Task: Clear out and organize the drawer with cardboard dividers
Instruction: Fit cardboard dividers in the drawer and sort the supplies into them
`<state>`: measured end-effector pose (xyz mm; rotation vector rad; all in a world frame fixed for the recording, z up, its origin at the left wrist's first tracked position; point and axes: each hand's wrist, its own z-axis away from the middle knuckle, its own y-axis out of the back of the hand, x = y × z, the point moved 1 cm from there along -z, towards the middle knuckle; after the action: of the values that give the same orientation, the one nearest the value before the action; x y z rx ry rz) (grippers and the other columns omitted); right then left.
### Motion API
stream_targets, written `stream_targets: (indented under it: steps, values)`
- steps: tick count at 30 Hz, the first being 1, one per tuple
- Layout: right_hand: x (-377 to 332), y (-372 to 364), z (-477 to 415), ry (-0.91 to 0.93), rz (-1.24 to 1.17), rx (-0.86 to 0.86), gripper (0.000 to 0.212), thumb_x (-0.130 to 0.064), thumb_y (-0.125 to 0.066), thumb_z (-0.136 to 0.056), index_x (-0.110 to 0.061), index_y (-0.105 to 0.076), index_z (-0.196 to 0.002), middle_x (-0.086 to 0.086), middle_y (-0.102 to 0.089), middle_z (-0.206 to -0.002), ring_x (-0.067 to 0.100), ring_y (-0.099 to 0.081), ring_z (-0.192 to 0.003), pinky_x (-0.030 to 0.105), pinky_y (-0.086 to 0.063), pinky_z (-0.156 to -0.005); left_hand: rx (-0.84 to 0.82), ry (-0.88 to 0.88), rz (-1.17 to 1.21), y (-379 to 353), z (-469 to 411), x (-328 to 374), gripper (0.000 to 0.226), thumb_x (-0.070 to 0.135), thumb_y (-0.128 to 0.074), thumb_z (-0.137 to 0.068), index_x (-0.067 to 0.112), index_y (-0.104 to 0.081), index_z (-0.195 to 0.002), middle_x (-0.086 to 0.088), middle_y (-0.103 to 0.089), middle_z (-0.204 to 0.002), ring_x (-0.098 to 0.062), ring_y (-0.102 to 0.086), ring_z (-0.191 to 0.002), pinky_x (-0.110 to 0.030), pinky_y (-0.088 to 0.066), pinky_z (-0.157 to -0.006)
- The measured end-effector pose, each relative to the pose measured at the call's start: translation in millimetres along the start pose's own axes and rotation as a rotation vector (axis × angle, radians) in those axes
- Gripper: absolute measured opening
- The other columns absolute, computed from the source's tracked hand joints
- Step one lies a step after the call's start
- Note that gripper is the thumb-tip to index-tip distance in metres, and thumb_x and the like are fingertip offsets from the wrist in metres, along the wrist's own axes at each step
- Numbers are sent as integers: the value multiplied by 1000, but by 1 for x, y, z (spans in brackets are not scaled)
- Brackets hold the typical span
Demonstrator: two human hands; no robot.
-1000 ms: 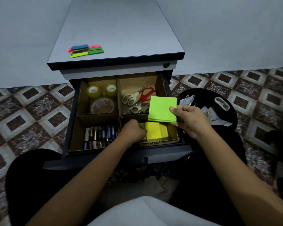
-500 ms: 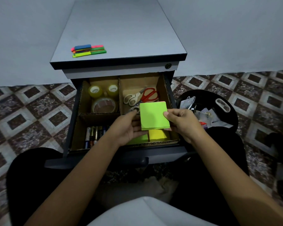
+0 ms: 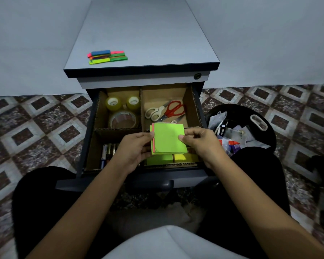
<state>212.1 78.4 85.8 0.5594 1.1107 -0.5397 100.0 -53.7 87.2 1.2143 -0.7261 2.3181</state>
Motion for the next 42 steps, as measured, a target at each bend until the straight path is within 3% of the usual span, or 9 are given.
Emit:
stream_targets:
  steps: [11, 19, 24, 26, 29, 32, 35, 38, 42]
  values:
    - [-1, 18, -1, -146, -37, -23, 18, 0, -58, -89, -10, -56, -74, 5, -59, -70, 12, -58, -59, 21, -54, -50, 195, -111, -123, 33, 4, 9, 15, 10, -51, -95, 10, -61, -84, -6, -66, -82, -15, -64, -74, -19, -54, -51]
    - [9, 2, -9, -205, 220, -83, 24, 3, -59, -88, -10, -51, -69, 10, -51, -61, 14, -52, -48, 20, -51, -41, 328, -141, -51, 55, 5, 17, 18, 9, -51, -95, 11, -59, -80, -6, -64, -80, -16, -61, -74, -30, -50, -71]
    - [12, -21, -20, -133, 443, -27, 5, -8, -69, -83, -8, -64, -81, 11, -63, -69, 19, -61, -56, 32, -58, -60, 317, -132, -50, 53, 7, 15, 17, 10, -51, -95, 10, -59, -81, -7, -64, -81, -17, -61, -75, -33, -50, -77]
    - [10, -26, -19, -45, 638, 12, 18, -16, -71, -82, -8, -71, -98, 12, -69, -90, 24, -67, -81, 32, -55, -79, 313, -129, -54, 53, 7, 14, 16, 10, -50, -95, 10, -60, -82, -7, -64, -82, -18, -61, -76, -34, -50, -78]
    - [8, -30, -13, -10, 704, 19, 26, -18, -70, -82, -8, -71, -106, 14, -70, -103, 26, -66, -96, 29, -51, -84, 308, -124, -52, 54, 6, 14, 16, 10, -51, -95, 10, -60, -83, -7, -65, -82, -18, -62, -75, -34, -50, -77]
    - [10, -31, -13, -21, 644, 11, 9, -10, -69, -80, -13, -71, -88, 17, -70, -97, 30, -68, -90, 37, -55, -84, 303, -125, -50, 55, 5, 13, 16, 11, -51, -95, 9, -61, -83, -6, -66, -80, -17, -62, -74, -32, -51, -74]
    - [11, -29, -14, -48, 609, 29, 25, -6, -68, -79, -22, -58, -63, 15, -71, -86, 28, -68, -79, 40, -58, -77, 283, -124, -55, 54, 5, 12, 17, 11, -50, -96, 10, -61, -83, -4, -66, -79, -15, -63, -73, -29, -52, -69]
    - [11, -26, -14, -18, 701, -21, 6, -12, -68, -83, -13, -74, -82, 10, -71, -90, 18, -66, -81, 23, -51, -76, 252, -115, -59, 49, 4, 12, 16, 12, -50, -96, 10, -61, -84, -6, -66, -84, -15, -63, -75, -28, -52, -68]
    - [10, -20, -14, 14, 764, -46, 18, -14, -63, -87, -11, -73, -101, 7, -70, -97, 10, -57, -74, 16, -39, -66, 223, -105, -75, 46, 2, 10, 14, 12, -52, -95, 11, -62, -85, -4, -68, -81, -12, -66, -70, -26, -55, -64]
